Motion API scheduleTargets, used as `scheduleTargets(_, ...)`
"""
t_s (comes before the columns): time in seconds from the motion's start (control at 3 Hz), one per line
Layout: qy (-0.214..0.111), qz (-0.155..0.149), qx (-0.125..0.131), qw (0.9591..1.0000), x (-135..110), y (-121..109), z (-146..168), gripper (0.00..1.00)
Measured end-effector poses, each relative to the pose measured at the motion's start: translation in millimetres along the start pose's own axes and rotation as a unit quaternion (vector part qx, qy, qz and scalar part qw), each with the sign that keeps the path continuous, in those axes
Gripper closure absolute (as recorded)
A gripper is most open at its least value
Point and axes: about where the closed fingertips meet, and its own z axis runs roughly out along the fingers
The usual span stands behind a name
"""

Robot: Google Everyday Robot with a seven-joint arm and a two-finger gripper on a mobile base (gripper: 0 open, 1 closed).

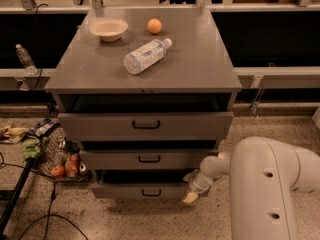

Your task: Open bottom drawer

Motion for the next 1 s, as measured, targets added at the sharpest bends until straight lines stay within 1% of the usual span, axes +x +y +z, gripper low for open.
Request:
scheduleTargets(0.33, 0.022, -0.009, -0.024, 0.9994, -1.3, 14.8, -19.3, 0.54)
scheduleTargets(0.67, 0.028, -0.002, -0.023, 0.9994, -2.0, 23.6, -28.3, 0.51)
scheduleTargets(1.0, -0.017, -0.006, 0.003, 0.9998, -4.9, 19.1, -23.7, 0.20)
